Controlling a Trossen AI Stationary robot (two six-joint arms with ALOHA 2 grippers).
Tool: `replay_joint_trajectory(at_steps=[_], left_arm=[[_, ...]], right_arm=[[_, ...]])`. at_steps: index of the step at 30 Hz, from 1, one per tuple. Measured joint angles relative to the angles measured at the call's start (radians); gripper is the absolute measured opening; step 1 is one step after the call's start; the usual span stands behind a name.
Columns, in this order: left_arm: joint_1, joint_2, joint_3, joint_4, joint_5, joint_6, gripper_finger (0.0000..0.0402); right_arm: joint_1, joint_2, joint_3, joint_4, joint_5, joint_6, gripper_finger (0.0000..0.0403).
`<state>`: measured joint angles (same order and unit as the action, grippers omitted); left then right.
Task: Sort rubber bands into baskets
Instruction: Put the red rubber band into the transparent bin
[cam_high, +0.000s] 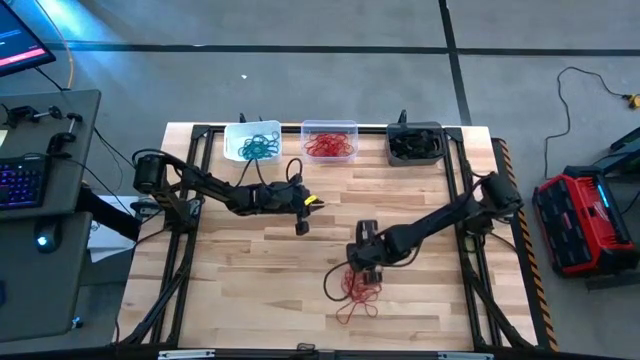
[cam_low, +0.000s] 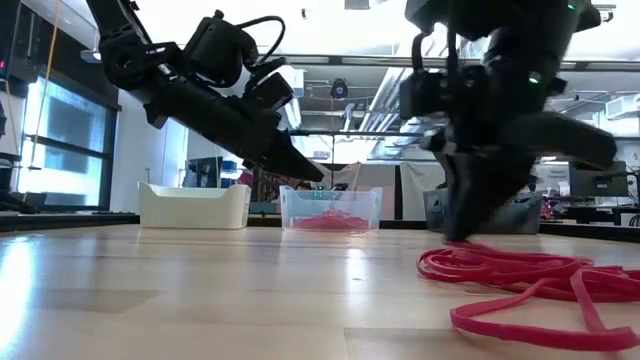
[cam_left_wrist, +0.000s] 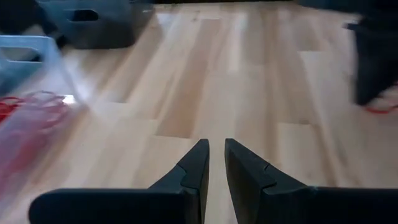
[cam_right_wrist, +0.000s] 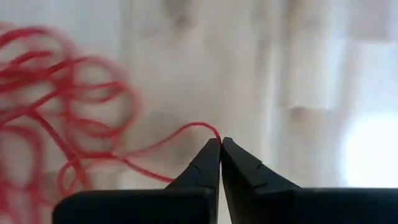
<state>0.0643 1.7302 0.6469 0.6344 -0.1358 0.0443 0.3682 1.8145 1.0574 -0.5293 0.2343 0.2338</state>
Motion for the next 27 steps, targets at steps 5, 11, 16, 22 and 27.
replay_joint_trajectory(at_steps=[5,11,16,22,27], left_arm=[[0.000,0.000,0.000,-0.001,0.126,-0.042,0.0042],[-0.002,0.000,0.000,-0.001,0.231,-0.081,0.0047],[-0.012,0.001,0.012,-0.003,0.227,-0.124,0.0078],[-0.027,0.001,0.042,-0.006,0.219,-0.165,0.0126],[-0.027,0.002,0.063,-0.009,0.217,-0.192,0.0145]], right_arm=[[-0.055,-0.031,0.001,-0.008,0.111,-0.037,0.0001],[-0.109,-0.079,0.001,0.064,0.261,-0.102,0.0000],[-0.127,-0.089,0.002,0.189,0.315,-0.187,0.0000],[-0.135,-0.089,0.002,0.292,0.336,-0.239,0.0000],[-0.135,-0.089,0.001,0.321,0.366,-0.242,0.0000]])
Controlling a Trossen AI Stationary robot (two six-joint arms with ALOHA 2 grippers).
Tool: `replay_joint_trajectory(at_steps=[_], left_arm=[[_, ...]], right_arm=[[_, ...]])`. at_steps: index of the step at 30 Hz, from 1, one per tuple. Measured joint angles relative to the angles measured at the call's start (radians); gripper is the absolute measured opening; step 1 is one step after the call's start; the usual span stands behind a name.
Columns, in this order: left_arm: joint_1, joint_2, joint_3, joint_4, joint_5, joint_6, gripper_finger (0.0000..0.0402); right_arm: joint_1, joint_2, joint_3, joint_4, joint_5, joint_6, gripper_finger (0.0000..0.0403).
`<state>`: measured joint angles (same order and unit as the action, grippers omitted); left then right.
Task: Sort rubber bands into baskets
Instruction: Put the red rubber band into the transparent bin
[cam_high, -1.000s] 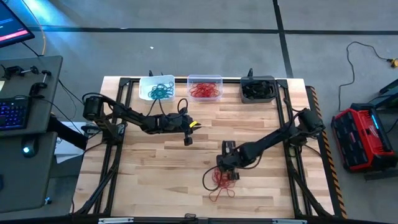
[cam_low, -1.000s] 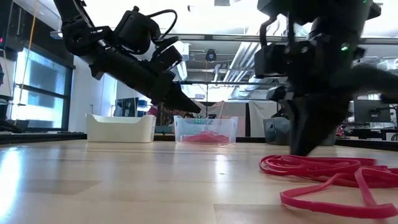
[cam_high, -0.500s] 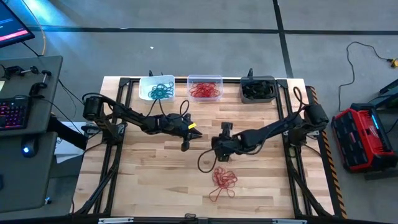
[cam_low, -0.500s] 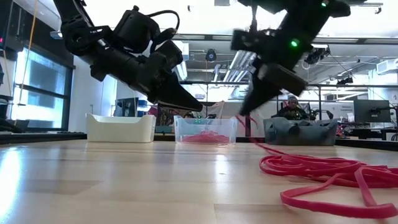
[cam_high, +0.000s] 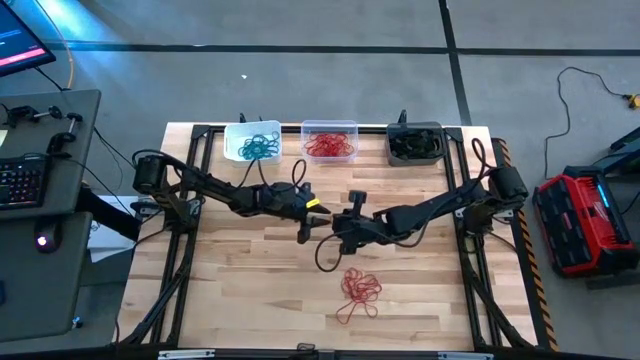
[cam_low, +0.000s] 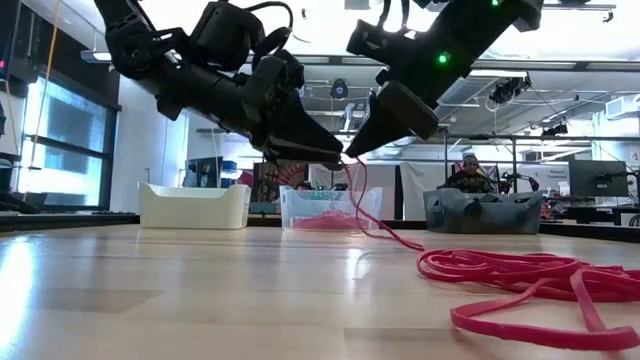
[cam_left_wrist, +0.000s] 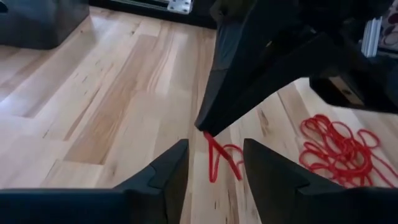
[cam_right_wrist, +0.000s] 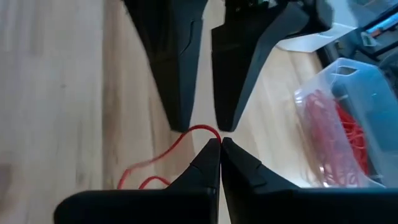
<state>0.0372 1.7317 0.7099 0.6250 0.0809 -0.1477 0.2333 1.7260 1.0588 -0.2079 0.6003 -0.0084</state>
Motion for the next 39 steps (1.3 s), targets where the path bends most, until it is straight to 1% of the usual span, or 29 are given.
replay_joint_trajectory(at_steps=[7,10,14,16,20,21,25,29,32,39], left_arm=[[0.000,0.000,0.008,-0.005,-0.004,-0.008,0.0149],[0.000,0.000,0.008,-0.008,-0.004,-0.012,0.0142],[0.000,0.000,0.008,-0.009,-0.010,-0.012,0.0112],[0.000,0.000,0.008,-0.009,-0.021,0.003,0.0086],[0.003,0.000,0.008,-0.009,-0.026,0.026,0.0018],[0.005,0.000,0.008,-0.009,-0.026,0.026,0.0010],[0.010,0.000,0.008,-0.013,-0.031,0.029,0.0006],[0.010,0.000,0.008,-0.021,-0.068,0.047,0.0003],[0.016,0.000,0.008,-0.026,-0.077,0.053,0.0002],[0.041,0.000,0.008,-0.030,-0.079,0.053,0.0001]], right_arm=[[0.000,0.000,0.000,0.030,0.026,0.008,0.0000],[0.000,0.000,0.000,0.049,0.026,0.008,0.0000],[0.000,0.000,0.000,0.058,0.026,0.007,0.0000],[0.000,0.000,0.000,0.058,0.026,0.008,0.0000],[0.000,0.000,0.000,0.057,0.026,0.010,0.0000],[0.001,0.000,0.000,0.058,0.026,0.011,0.0000],[0.000,0.000,0.000,0.060,0.026,0.050,0.0000],[0.003,0.000,0.000,0.062,0.025,0.053,0.0003],[0.003,0.000,0.000,0.062,0.024,0.064,0.0024],[0.003,0.000,0.000,0.061,0.047,0.113,0.0112]])
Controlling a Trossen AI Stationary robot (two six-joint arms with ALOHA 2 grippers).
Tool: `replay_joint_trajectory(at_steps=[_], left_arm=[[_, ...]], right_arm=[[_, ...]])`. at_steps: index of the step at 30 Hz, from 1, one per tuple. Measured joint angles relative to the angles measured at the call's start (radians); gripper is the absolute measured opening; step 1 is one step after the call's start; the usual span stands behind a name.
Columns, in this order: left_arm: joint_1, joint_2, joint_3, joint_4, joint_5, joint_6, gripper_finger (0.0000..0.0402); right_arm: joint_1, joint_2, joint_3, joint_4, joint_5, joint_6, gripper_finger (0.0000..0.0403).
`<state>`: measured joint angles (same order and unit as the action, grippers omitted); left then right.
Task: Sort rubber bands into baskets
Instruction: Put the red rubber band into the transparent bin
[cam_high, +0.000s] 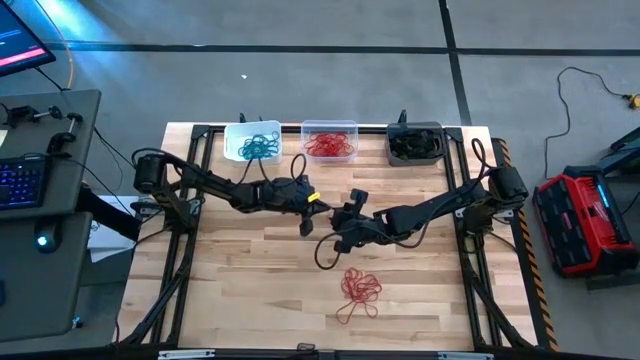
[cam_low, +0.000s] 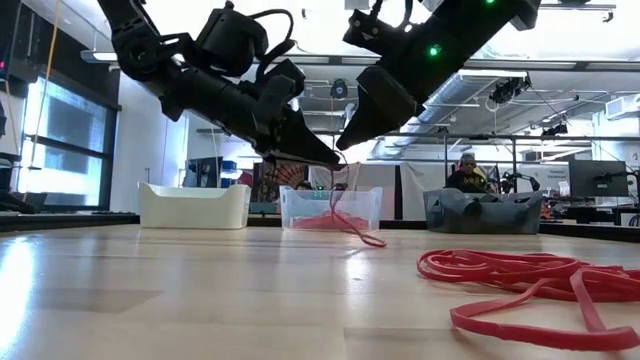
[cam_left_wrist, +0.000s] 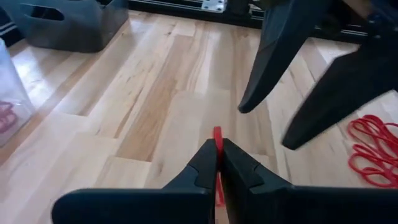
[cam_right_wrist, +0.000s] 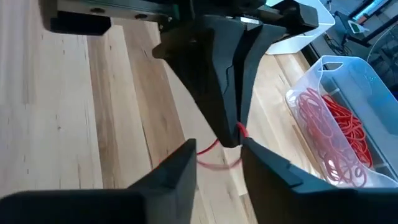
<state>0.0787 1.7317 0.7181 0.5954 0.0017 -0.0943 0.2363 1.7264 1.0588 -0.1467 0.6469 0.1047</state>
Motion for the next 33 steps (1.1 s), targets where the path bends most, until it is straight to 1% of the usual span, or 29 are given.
replay_joint_trajectory(at_steps=[3,8,10,12,16,18,19,22,26,30,33], left_arm=[[0.014,0.000,0.000,0.000,0.000,0.000,0.0001],[0.048,0.000,0.000,0.000,0.000,0.001,0.0000],[0.065,-0.009,0.000,-0.011,0.001,0.001,0.0000],[0.084,-0.024,0.000,-0.021,0.001,0.008,0.0000],[0.127,-0.081,0.000,-0.052,0.001,0.039,0.0000],[0.155,-0.115,0.000,-0.068,0.002,0.052,0.0000],[0.172,-0.133,0.001,-0.077,0.001,0.056,0.0000],[0.223,-0.177,0.018,-0.128,0.001,0.081,0.0000],[0.288,-0.207,0.067,-0.218,0.001,0.111,0.0000],[0.341,-0.208,0.128,-0.280,0.008,0.163,0.0000],[0.385,-0.191,0.174,-0.303,0.015,0.178,0.0000]], right_arm=[[0.000,0.000,0.000,-0.012,0.012,0.012,0.0130],[0.000,0.000,0.000,-0.115,0.093,0.060,0.0127],[0.000,0.000,0.000,-0.165,0.104,0.090,0.0115],[0.000,0.000,0.000,-0.213,0.104,0.123,0.0095],[0.000,0.000,-0.007,-0.267,0.104,0.173,0.0034],[-0.003,0.000,-0.032,-0.232,0.102,0.169,0.0009],[-0.007,0.000,-0.048,-0.198,0.092,0.161,0.0007],[-0.030,0.000,-0.105,-0.048,0.007,0.122,0.0014],[-0.055,0.000,-0.174,0.122,-0.087,0.077,0.0002],[-0.066,0.000,-0.209,0.195,-0.110,0.072,0.0005],[-0.066,0.000,-0.212,0.204,-0.110,0.071,0.0001]])
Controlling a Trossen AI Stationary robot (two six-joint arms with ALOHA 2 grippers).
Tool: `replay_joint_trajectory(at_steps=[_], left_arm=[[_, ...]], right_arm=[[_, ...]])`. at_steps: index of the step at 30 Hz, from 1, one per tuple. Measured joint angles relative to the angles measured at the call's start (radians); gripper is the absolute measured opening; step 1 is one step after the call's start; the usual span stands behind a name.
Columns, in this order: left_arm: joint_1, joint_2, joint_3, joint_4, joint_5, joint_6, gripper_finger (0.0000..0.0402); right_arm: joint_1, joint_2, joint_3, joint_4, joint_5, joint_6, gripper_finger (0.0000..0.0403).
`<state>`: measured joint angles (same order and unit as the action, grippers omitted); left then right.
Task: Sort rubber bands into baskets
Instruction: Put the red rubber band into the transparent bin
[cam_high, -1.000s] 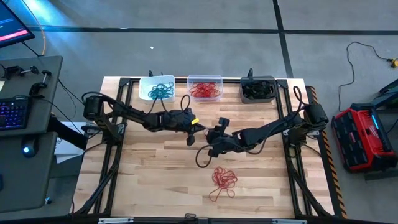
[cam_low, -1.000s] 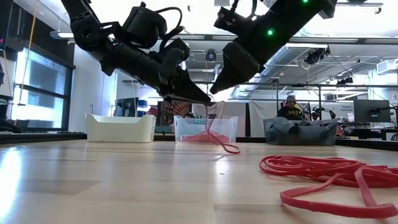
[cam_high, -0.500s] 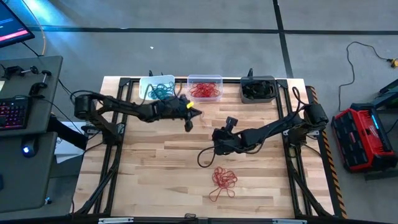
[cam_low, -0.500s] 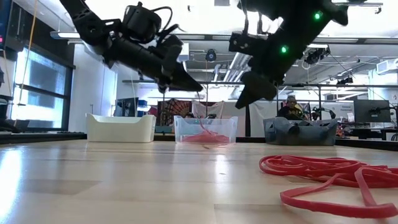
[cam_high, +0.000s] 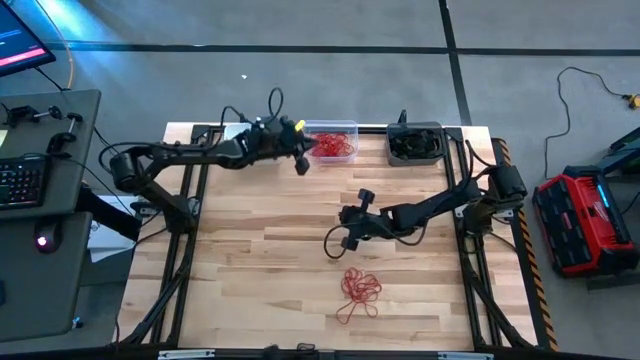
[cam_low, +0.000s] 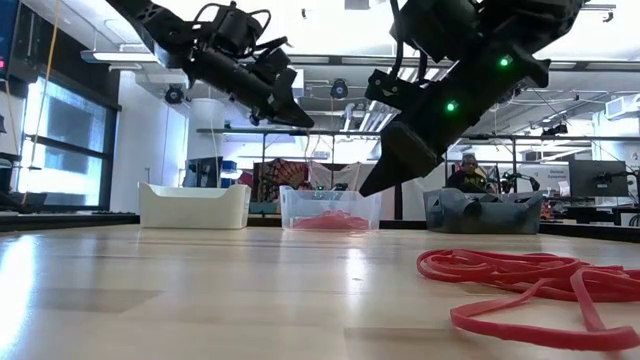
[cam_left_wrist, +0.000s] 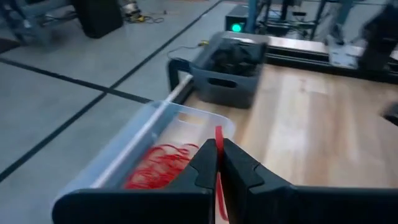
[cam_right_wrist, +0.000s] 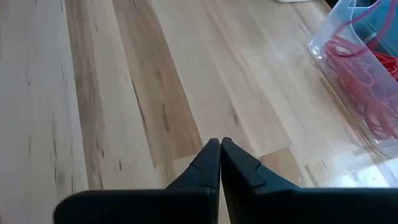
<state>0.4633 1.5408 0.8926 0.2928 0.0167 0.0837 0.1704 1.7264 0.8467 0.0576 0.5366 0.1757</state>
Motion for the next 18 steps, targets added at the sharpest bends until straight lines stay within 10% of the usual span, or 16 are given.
replay_joint_trajectory(at_steps=[18], left_arm=[[0.141,0.182,0.143,-0.017,0.129,0.051,0.0000]], right_arm=[[0.002,0.000,0.000,0.019,-0.004,-0.001,0.0000]])
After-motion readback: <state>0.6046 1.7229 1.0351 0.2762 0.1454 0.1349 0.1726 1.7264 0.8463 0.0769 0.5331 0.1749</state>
